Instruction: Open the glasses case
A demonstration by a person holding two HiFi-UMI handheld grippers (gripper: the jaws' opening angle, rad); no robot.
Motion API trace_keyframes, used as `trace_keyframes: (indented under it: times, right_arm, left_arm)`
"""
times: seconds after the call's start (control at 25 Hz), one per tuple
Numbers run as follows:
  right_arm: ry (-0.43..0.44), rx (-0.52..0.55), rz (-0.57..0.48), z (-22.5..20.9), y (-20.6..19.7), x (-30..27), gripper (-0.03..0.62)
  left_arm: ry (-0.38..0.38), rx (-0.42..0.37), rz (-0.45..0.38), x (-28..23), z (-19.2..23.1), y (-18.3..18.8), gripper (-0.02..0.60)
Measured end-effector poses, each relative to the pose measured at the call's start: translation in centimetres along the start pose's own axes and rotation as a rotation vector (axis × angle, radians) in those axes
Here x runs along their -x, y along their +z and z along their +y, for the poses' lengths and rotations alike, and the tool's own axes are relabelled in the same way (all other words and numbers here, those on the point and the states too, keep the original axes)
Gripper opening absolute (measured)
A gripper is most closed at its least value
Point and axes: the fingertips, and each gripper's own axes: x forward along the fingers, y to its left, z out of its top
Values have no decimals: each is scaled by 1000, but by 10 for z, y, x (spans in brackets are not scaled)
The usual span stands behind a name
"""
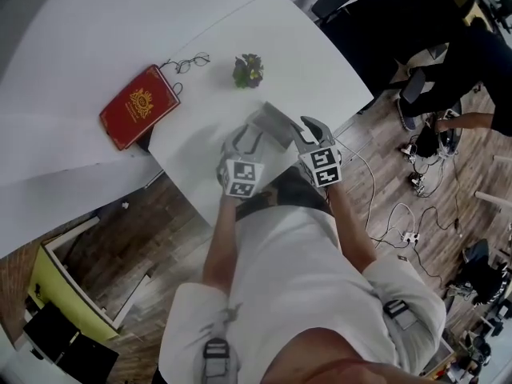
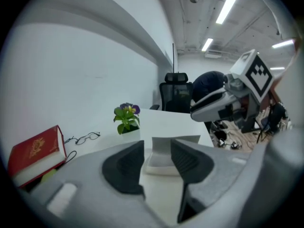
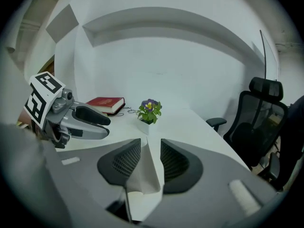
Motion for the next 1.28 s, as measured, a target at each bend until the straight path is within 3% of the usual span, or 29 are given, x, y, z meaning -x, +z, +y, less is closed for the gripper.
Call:
trace_keyframes:
  times: [0.24, 0.6, 0.96, 1.28]
  right_arm:
    - [-36, 18, -92, 14, 27, 35, 129]
    - [-92, 41, -138, 45, 40, 80, 129]
    - [-108, 57, -174, 67, 49, 104, 129]
    - [-94, 67, -198, 52, 63, 102, 129]
  left_arm:
    - [14, -15, -101, 30, -3, 28, 172]
    - [16, -38, -213, 86, -13, 53, 169]
    - [26, -40, -266, 118, -18, 57, 167]
    - [50, -35, -293, 110, -17, 73, 166]
